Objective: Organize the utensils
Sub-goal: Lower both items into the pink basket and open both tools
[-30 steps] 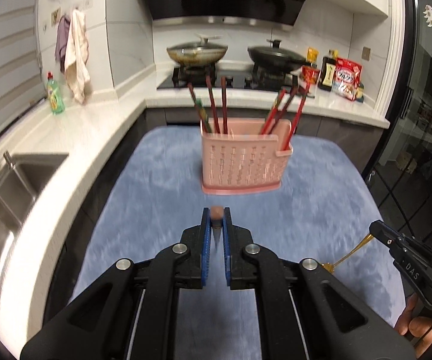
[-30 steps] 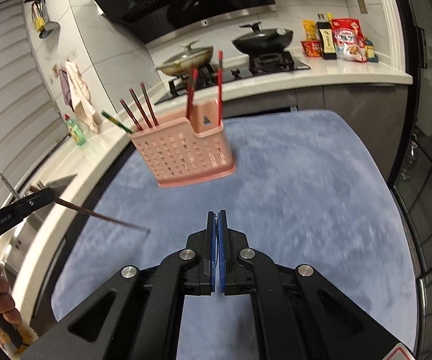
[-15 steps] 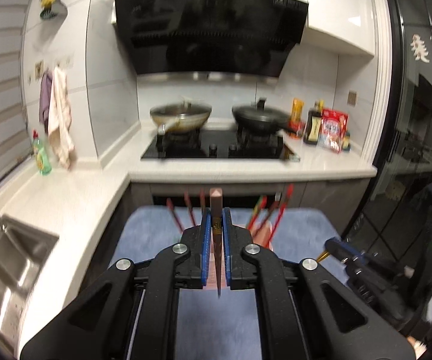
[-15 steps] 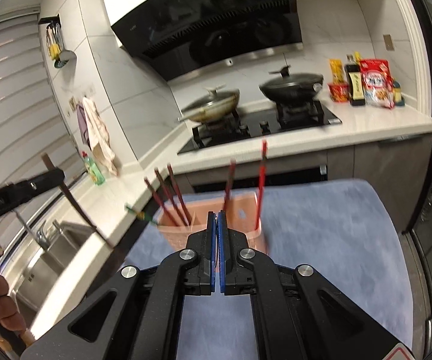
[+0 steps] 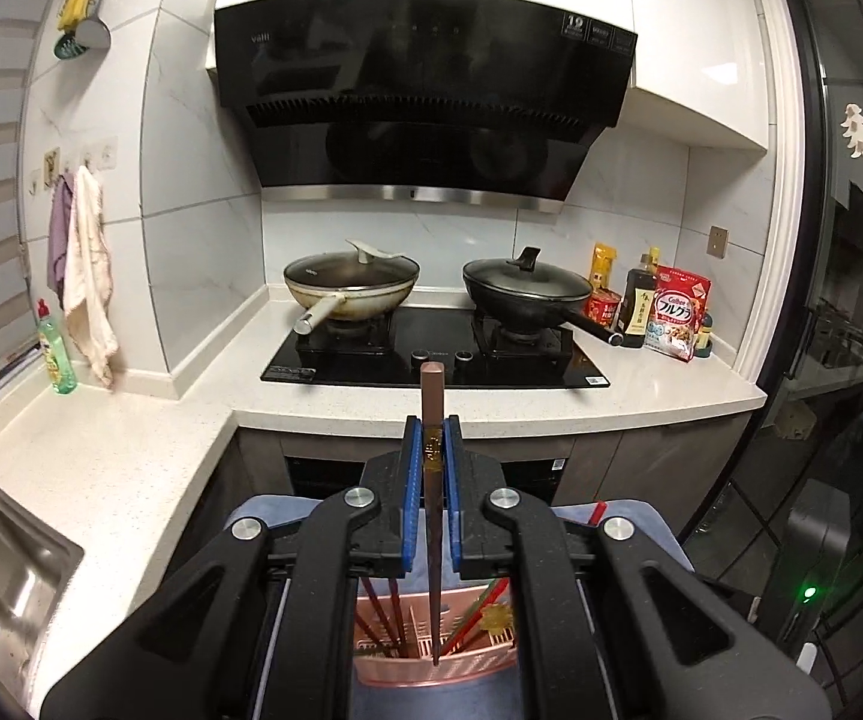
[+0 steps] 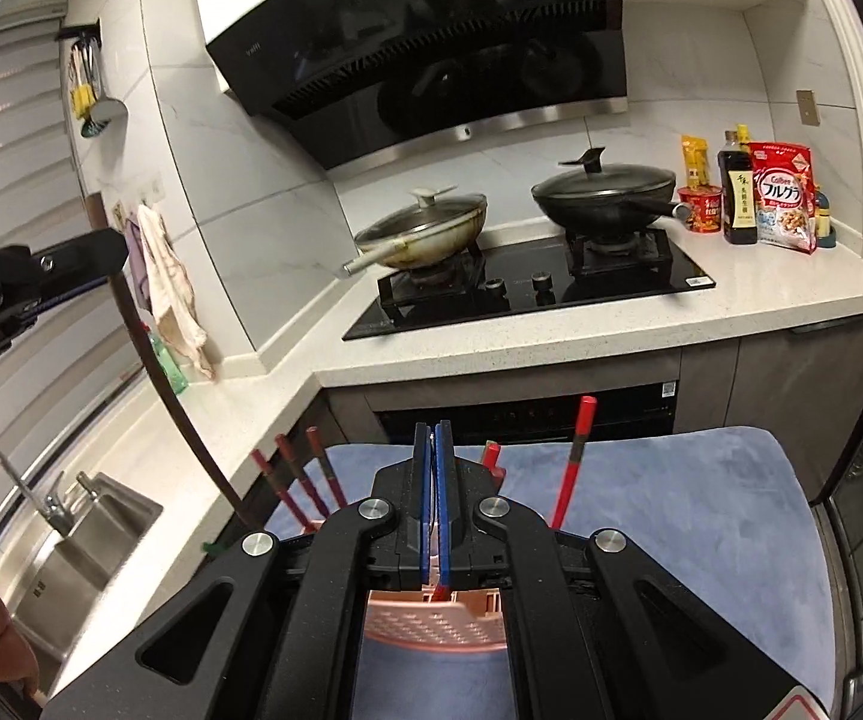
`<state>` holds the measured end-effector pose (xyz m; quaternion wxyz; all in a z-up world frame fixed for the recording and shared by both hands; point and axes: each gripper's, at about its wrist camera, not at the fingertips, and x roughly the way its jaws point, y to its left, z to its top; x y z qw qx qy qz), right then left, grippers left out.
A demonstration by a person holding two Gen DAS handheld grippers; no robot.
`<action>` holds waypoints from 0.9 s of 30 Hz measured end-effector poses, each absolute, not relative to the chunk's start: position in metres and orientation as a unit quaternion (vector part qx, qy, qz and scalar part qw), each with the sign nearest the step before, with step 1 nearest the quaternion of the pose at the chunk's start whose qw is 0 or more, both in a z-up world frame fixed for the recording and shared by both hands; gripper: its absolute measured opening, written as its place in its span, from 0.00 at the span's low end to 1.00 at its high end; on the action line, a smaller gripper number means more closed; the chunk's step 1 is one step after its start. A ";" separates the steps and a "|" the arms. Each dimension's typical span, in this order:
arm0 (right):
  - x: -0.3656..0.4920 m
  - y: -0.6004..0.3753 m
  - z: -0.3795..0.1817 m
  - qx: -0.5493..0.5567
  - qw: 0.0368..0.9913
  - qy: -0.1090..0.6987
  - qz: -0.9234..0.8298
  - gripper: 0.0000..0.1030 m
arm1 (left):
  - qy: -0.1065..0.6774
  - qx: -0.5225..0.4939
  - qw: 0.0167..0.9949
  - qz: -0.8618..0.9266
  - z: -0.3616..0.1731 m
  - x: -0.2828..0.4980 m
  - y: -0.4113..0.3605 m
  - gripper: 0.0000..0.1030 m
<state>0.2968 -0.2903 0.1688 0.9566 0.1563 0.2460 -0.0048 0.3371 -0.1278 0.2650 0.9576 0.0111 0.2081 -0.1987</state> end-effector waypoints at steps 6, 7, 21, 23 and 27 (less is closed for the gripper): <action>0.317 -0.287 0.146 0.154 0.951 0.269 -0.004 0.02 | 0.226 0.012 0.953 -0.200 0.244 0.355 -0.133 0.07; 0.320 -0.288 0.141 0.155 0.949 0.273 -0.004 0.02 | 0.232 0.012 0.952 -0.200 0.239 0.359 -0.134 0.07; 0.337 -0.279 0.115 0.152 0.943 0.298 0.001 0.07 | 0.278 0.019 0.943 -0.182 0.194 0.373 -0.137 0.08; 0.334 -0.279 0.119 0.153 0.943 0.294 0.001 0.07 | 0.277 0.023 0.944 -0.175 0.193 0.371 -0.137 0.09; 0.327 -0.277 0.125 0.149 0.945 0.290 0.002 0.11 | 0.280 0.029 0.945 -0.166 0.189 0.368 -0.135 0.14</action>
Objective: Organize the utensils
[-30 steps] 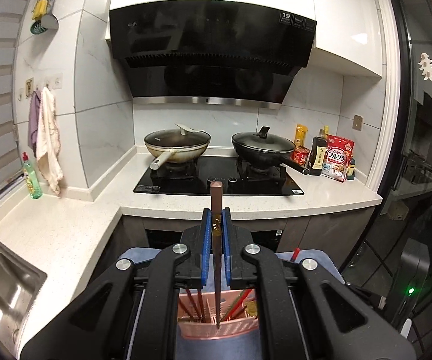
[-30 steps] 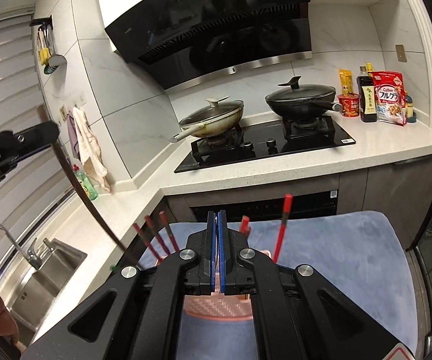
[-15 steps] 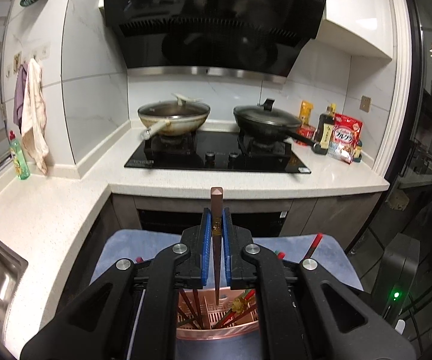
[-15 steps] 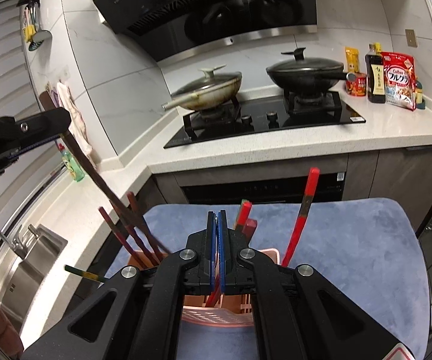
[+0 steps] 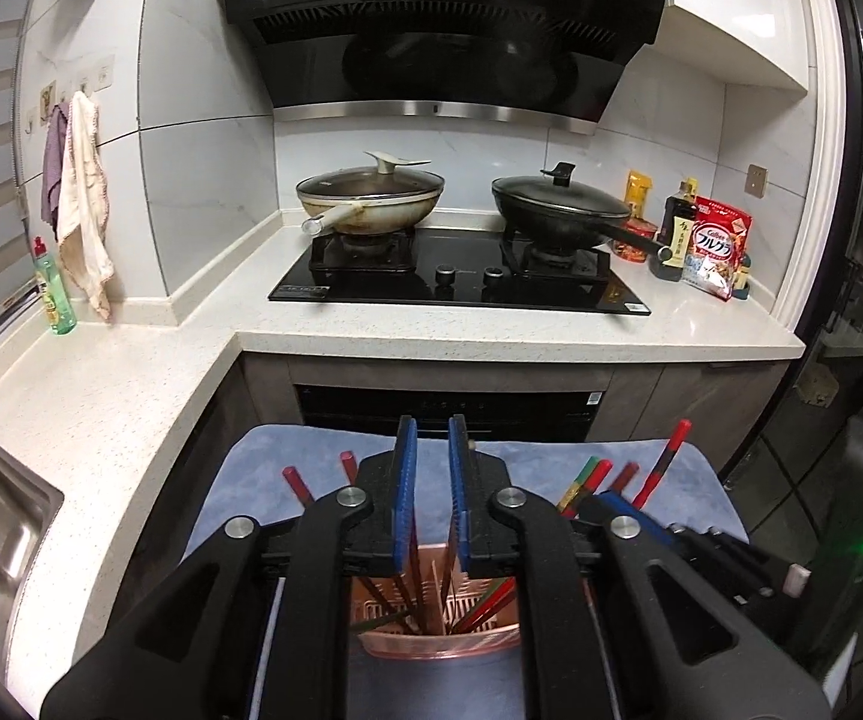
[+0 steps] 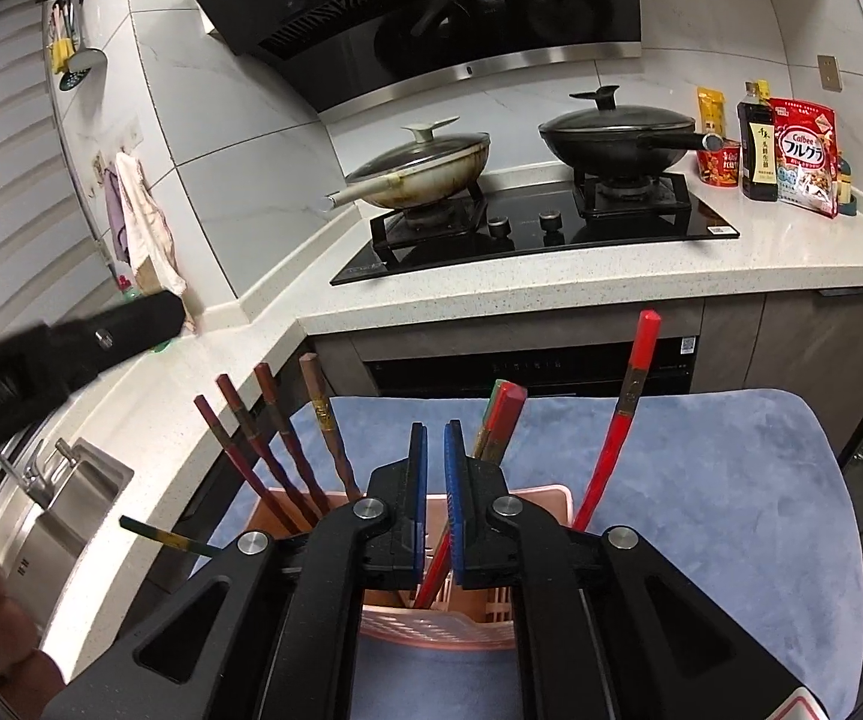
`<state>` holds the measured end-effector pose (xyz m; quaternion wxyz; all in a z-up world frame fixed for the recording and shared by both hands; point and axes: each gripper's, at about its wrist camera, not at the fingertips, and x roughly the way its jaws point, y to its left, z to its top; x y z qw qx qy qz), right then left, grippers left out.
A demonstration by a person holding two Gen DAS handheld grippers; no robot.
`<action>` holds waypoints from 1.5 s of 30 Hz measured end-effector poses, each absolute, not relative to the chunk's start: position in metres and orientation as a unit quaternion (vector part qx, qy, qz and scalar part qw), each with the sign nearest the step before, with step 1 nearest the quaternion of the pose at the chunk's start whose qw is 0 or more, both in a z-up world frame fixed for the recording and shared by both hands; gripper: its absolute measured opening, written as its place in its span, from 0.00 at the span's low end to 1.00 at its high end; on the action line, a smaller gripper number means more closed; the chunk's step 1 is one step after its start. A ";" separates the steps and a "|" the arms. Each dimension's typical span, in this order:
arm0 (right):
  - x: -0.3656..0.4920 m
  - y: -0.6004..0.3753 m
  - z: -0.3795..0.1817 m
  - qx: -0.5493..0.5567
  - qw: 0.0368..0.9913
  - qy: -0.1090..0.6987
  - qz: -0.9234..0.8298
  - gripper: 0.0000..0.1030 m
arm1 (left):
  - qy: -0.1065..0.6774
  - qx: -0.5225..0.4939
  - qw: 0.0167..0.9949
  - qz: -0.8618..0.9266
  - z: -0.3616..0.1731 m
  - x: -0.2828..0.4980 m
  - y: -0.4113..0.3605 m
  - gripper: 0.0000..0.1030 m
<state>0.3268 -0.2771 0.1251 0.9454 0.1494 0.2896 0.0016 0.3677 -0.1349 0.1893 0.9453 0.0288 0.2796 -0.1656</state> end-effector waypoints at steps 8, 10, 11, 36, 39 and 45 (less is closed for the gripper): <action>0.300 -0.270 0.133 0.139 0.948 0.285 0.004 0.18 | 0.280 0.039 0.948 -0.144 0.185 0.351 -0.125 0.23; 0.293 -0.268 0.134 0.134 0.949 0.285 0.002 0.19 | 0.280 0.039 0.949 -0.141 0.184 0.345 -0.121 0.27; 0.288 -0.267 0.136 0.131 0.950 0.284 0.000 0.21 | 0.280 0.039 0.949 -0.139 0.183 0.343 -0.120 0.27; 0.200 -0.246 0.133 0.098 0.951 0.294 -0.024 0.45 | 0.292 0.074 0.947 -0.108 0.149 0.273 -0.103 0.53; 0.196 -0.247 0.131 0.099 0.949 0.297 -0.026 0.48 | 0.299 0.073 0.946 -0.104 0.144 0.270 -0.101 0.56; 0.187 -0.242 0.124 0.086 0.949 0.303 -0.032 0.55 | 0.307 0.080 0.943 -0.097 0.132 0.260 -0.100 0.64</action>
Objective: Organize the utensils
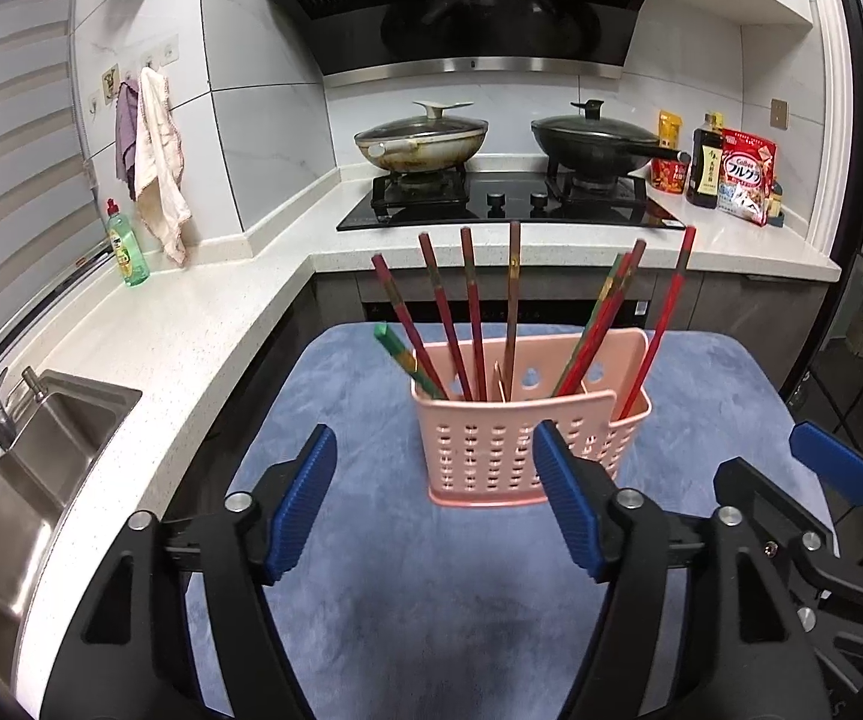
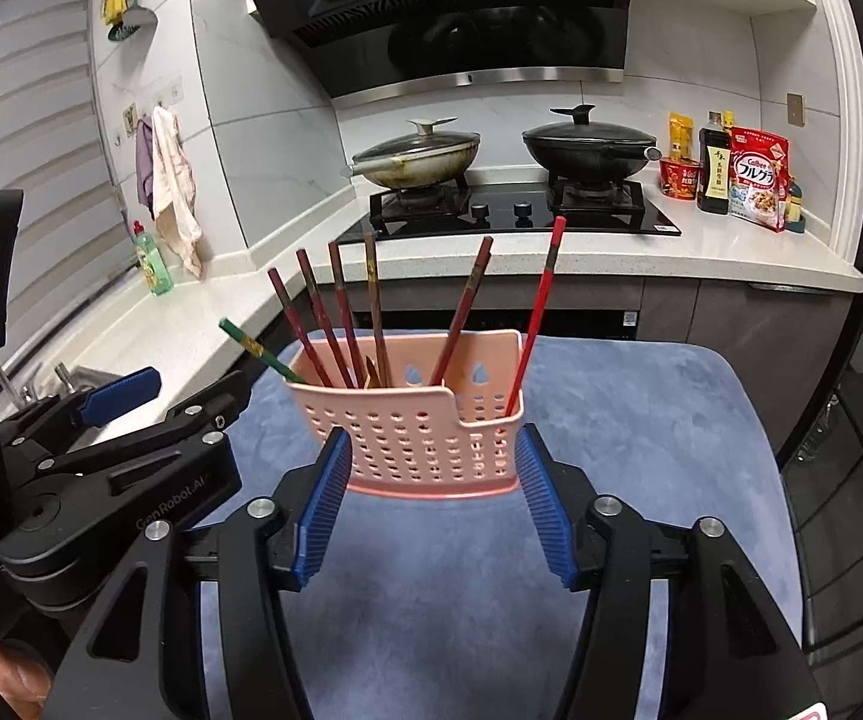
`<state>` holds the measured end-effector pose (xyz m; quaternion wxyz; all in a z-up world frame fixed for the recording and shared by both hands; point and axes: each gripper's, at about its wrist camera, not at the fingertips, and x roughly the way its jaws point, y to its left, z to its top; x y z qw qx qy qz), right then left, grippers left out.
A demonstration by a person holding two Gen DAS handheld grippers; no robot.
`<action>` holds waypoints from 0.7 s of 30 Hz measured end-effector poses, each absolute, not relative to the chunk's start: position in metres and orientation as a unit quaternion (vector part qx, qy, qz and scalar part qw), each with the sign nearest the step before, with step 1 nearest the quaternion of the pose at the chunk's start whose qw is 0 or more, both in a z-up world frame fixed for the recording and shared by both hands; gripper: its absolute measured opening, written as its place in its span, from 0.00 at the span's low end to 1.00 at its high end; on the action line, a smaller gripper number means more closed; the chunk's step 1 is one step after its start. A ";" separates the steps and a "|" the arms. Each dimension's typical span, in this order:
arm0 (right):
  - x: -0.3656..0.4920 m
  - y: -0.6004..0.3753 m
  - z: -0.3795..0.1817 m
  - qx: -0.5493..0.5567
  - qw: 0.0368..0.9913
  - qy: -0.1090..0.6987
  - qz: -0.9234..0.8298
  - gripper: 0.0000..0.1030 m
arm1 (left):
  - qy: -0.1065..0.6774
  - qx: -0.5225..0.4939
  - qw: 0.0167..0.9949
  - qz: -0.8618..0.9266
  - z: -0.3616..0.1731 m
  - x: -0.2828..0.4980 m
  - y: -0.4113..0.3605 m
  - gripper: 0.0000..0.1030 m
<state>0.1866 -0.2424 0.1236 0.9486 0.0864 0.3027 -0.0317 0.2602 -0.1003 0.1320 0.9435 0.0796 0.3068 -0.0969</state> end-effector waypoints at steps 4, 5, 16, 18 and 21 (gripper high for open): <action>0.182 -0.243 0.119 0.089 0.947 0.306 -0.038 0.58 | 0.311 0.081 0.942 -0.092 0.127 0.255 -0.099 0.68; 0.181 -0.244 0.117 0.091 0.947 0.307 -0.039 0.60 | 0.312 0.079 0.942 -0.091 0.126 0.255 -0.098 0.69; 0.171 -0.248 0.107 0.090 0.943 0.315 -0.062 0.82 | 0.324 0.073 0.940 -0.073 0.112 0.249 -0.090 0.89; 0.170 -0.250 0.103 0.093 0.942 0.317 -0.061 0.83 | 0.326 0.072 0.940 -0.073 0.110 0.248 -0.089 0.90; 0.168 -0.248 0.101 0.090 0.941 0.319 -0.066 0.83 | 0.330 0.077 0.938 -0.070 0.106 0.247 -0.090 0.90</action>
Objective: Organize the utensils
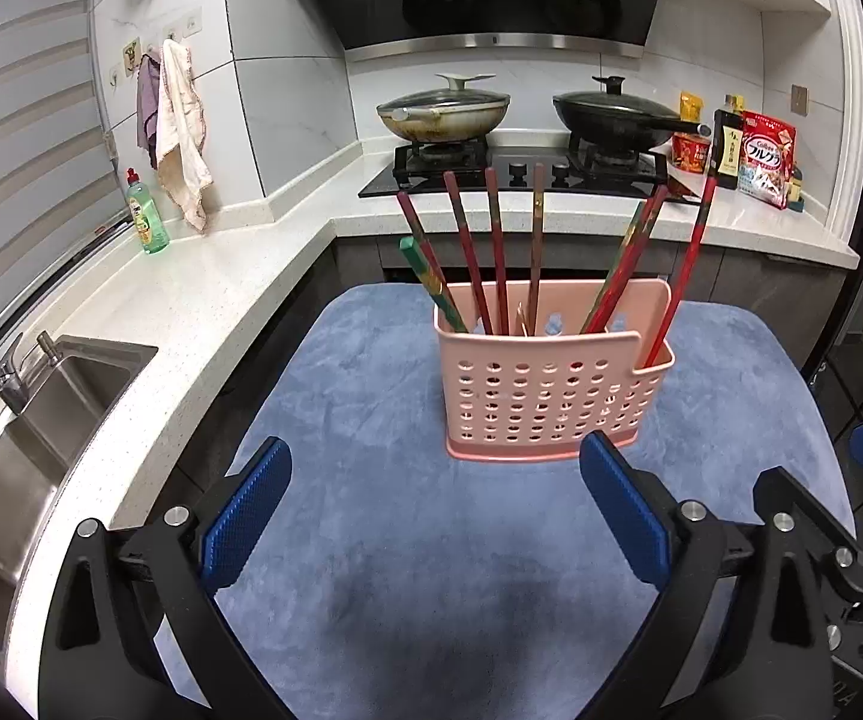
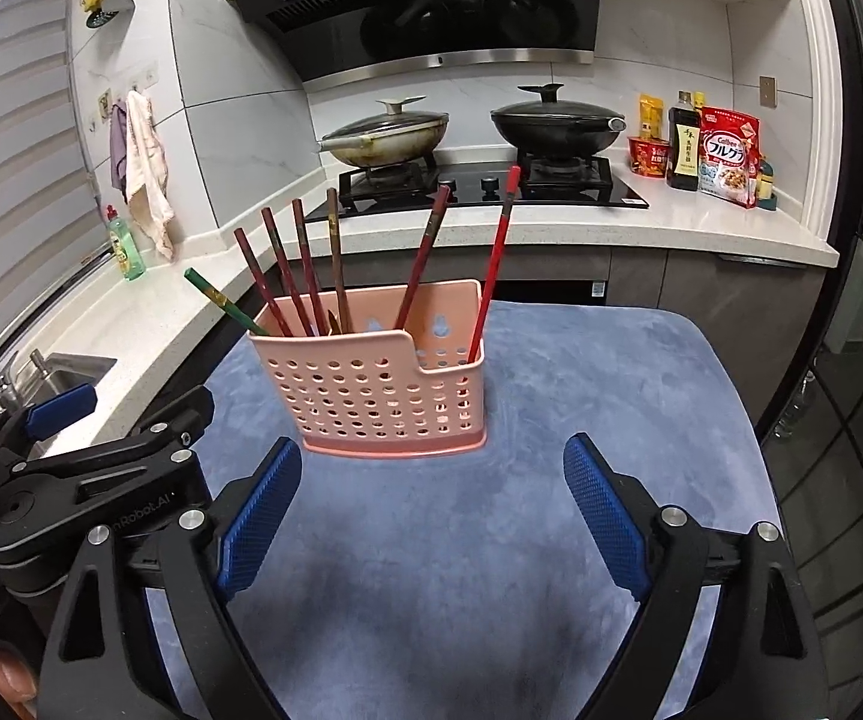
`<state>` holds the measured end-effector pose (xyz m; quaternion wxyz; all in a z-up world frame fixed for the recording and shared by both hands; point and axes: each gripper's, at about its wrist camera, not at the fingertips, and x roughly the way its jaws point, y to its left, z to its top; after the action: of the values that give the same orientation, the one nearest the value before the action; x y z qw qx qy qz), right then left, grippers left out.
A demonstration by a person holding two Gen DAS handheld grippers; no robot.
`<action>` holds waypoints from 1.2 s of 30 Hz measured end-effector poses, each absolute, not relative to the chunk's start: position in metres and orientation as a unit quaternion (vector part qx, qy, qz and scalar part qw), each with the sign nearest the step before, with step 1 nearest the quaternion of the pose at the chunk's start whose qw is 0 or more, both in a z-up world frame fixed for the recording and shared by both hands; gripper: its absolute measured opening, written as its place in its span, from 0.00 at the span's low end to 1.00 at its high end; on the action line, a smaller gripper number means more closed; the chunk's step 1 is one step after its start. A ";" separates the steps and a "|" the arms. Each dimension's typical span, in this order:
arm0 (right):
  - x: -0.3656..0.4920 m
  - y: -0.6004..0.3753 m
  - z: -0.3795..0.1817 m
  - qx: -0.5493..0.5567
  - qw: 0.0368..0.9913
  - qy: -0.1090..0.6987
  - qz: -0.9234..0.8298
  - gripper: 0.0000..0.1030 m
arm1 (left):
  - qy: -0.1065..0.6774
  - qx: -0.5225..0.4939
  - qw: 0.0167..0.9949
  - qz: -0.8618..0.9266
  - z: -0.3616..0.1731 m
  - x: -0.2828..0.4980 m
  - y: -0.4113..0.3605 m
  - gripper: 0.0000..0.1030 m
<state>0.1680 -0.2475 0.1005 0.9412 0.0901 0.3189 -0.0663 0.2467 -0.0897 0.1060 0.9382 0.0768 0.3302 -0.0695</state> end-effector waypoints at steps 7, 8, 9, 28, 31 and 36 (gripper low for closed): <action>0.167 -0.248 0.097 0.089 0.940 0.321 -0.071 0.94 | 0.339 0.072 0.936 -0.060 0.099 0.245 -0.086 0.93; 0.167 -0.248 0.096 0.089 0.940 0.322 -0.070 0.94 | 0.342 0.071 0.935 -0.060 0.097 0.245 -0.086 0.93; 0.167 -0.247 0.095 0.088 0.940 0.322 -0.071 0.94 | 0.344 0.072 0.934 -0.059 0.096 0.245 -0.086 0.93; 0.168 -0.242 0.084 0.080 0.936 0.333 -0.082 0.94 | 0.361 0.075 0.929 -0.039 0.081 0.247 -0.082 0.93; 0.169 -0.243 0.082 0.080 0.935 0.336 -0.083 0.94 | 0.359 0.076 0.930 -0.036 0.081 0.246 -0.082 0.93; 0.170 -0.243 0.079 0.079 0.933 0.340 -0.084 0.94 | 0.355 0.084 0.931 -0.035 0.082 0.245 -0.085 0.93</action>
<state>0.1695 -0.2428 0.0790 0.9333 0.0794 0.3398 -0.0842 0.2454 -0.0850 0.0815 0.9305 0.0839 0.3548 -0.0349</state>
